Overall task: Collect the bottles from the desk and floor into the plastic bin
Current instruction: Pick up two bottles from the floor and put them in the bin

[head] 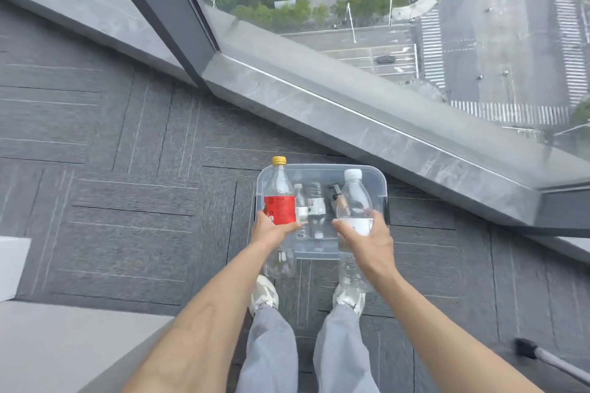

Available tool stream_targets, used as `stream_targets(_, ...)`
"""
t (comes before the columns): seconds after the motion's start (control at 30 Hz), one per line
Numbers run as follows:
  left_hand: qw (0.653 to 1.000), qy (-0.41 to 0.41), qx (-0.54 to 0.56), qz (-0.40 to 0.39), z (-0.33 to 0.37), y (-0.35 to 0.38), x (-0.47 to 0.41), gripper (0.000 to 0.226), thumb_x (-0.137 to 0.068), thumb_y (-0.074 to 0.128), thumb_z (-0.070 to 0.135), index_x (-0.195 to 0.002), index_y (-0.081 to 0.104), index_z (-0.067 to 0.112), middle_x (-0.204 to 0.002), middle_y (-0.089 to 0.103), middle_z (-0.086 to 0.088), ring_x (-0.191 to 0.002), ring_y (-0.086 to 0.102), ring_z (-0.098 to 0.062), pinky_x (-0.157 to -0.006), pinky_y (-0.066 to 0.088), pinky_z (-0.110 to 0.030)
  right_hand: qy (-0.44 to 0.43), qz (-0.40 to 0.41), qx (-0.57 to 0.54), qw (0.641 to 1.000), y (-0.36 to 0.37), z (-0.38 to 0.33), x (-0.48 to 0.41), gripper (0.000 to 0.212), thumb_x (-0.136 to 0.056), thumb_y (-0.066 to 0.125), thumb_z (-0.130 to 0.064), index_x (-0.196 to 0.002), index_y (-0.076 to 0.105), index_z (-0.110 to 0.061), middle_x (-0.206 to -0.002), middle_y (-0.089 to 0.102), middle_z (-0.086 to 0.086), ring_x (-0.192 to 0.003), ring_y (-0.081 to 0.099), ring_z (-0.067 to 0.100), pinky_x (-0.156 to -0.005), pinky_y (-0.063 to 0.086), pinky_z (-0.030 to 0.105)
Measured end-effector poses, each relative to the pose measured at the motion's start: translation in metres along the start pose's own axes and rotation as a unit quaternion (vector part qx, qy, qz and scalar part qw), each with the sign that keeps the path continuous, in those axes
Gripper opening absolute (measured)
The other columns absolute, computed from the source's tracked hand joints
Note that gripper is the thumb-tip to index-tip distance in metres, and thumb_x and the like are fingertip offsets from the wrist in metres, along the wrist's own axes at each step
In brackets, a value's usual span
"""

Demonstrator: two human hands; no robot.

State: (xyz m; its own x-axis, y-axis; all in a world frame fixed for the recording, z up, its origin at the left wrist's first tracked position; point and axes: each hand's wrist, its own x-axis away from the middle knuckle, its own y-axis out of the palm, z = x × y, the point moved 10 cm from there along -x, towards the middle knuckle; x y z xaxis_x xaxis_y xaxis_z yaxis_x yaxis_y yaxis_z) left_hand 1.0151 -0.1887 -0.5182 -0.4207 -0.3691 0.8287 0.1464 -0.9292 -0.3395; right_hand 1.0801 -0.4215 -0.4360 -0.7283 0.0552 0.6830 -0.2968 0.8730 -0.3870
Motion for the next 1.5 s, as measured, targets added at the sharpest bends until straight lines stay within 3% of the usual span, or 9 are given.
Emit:
stream_targets(0.1, 0.998, 0.016, -0.065, -0.016, -0.01, 0.017, -0.034, 0.087, -0.066, 0.087, 0.031, -0.132, 0.035, 0.011, -0.132, 0.054, -0.007, -0.119, 0.053, -0.023, -0.092, 0.039, -0.03, 0.011, 0.0, 0.005, 1.0, 0.015, 0.018, -0.021, 0.046, -0.079, 0.078, -0.04, -0.114, 0.05, -0.031, -0.102, 0.062, -0.008, -0.088, 0.057, 0.0, -0.077, 0.039, 0.025)
stream_targets(0.2, 0.991, 0.061, -0.121, -0.014, -0.006, 0.03, -0.05, 0.098, -0.061, 0.088, 0.034, -0.138, 0.033, 0.012, -0.138, 0.049, -0.01, -0.127, 0.048, -0.026, -0.103, 0.038, -0.035, 0.021, -0.002, 0.011, 1.0, 0.021, 0.031, -0.031, 0.049, -0.078, 0.078, -0.041, -0.116, 0.051, -0.028, -0.097, 0.06, -0.013, -0.085, 0.053, -0.008, -0.068, 0.041, 0.019)
stream_targets(0.3, 0.988, 0.082, -0.128, -0.011, 0.005, 0.031, -0.053, 0.115, -0.066, 0.084, 0.041, -0.152, 0.013, 0.013, -0.155, 0.028, -0.011, -0.144, 0.027, -0.027, -0.117, 0.024, -0.042, 0.024, 0.004, 0.018, 1.0, 0.017, 0.037, -0.033, 0.048, -0.077, 0.079, -0.04, -0.115, 0.053, -0.027, -0.097, 0.064, -0.012, -0.081, 0.058, -0.008, -0.066, 0.042, 0.014)
stream_targets(0.5, 0.993, 0.05, -0.107, 0.021, 0.018, 0.0, -0.028, 0.072, -0.092, 0.058, 0.027, -0.151, 0.022, 0.01, -0.154, 0.035, -0.01, -0.14, 0.035, -0.025, -0.114, 0.028, -0.035, 0.024, 0.008, 0.026, 0.999, 0.002, 0.023, -0.018, 0.054, -0.078, 0.077, -0.043, -0.122, 0.051, -0.026, -0.098, 0.062, -0.011, -0.087, 0.058, 0.005, -0.076, 0.041, 0.026)
stream_targets(0.73, 0.995, 0.035, -0.09, 0.014, 0.037, -0.015, 0.027, 0.053, -0.097, 0.048, 0.028, -0.146, 0.033, 0.014, -0.148, 0.044, -0.005, -0.134, 0.043, -0.024, -0.11, 0.033, -0.036, 0.002, -0.009, 0.016, 1.0, -0.003, -0.018, 0.007, 0.056, -0.075, 0.077, -0.047, -0.119, 0.049, -0.028, -0.109, 0.063, -0.004, -0.1, 0.06, 0.017, -0.085, 0.045, 0.031)
stream_targets(1.1, 0.997, 0.049, -0.049, 0.023, 0.047, -0.011, 0.067, 0.039, -0.101, 0.038, 0.021, -0.137, 0.044, 0.012, -0.14, 0.05, -0.006, -0.119, 0.05, -0.019, -0.091, 0.033, -0.025, -0.031, -0.02, 0.032, 0.999, -0.003, -0.036, 0.019, 0.066, -0.067, 0.076, -0.061, -0.121, 0.048, -0.034, -0.117, 0.064, -0.002, -0.106, 0.063, 0.02, -0.096, 0.051, 0.044)
stream_targets(1.23, 0.999, 0.033, -0.024, 0.03, 0.034, -0.014, 0.068, 0.038, -0.1, 0.04, 0.021, -0.136, 0.046, 0.011, -0.138, 0.053, -0.006, -0.124, 0.05, -0.021, -0.097, 0.034, -0.027, -0.04, -0.029, 0.055, 0.997, -0.003, -0.027, 0.022, 0.079, -0.065, 0.072, -0.067, -0.131, 0.046, -0.03, -0.13, 0.056, 0.002, -0.118, 0.055, 0.021, -0.103, 0.045, 0.045)
stream_targets(1.37, 0.999, 0.022, -0.021, 0.029, 0.022, -0.016, 0.065, 0.038, -0.1, 0.04, 0.021, -0.137, 0.044, 0.011, -0.14, 0.051, -0.007, -0.125, 0.048, -0.021, -0.099, 0.035, -0.029, -0.028, -0.048, 0.054, 0.997, 0.001, -0.013, 0.019, 0.065, -0.077, 0.075, -0.049, -0.13, 0.044, -0.027, -0.138, 0.052, 0.005, -0.119, 0.047, 0.018, -0.103, 0.04, 0.04)
stream_targets(1.5, 0.999, 0.02, -0.019, 0.026, 0.019, -0.018, 0.059, 0.038, -0.1, 0.039, 0.021, -0.137, 0.044, 0.013, -0.141, 0.05, -0.006, -0.124, 0.048, -0.02, -0.099, 0.035, -0.03, -0.01, -0.052, 0.065, 0.996, 0.01, -0.004, 0.009, 0.08, -0.075, 0.075, -0.052, -0.14, 0.038, -0.025, -0.135, 0.055, 0.004, -0.121, 0.052, 0.023, -0.102, 0.042, 0.039)
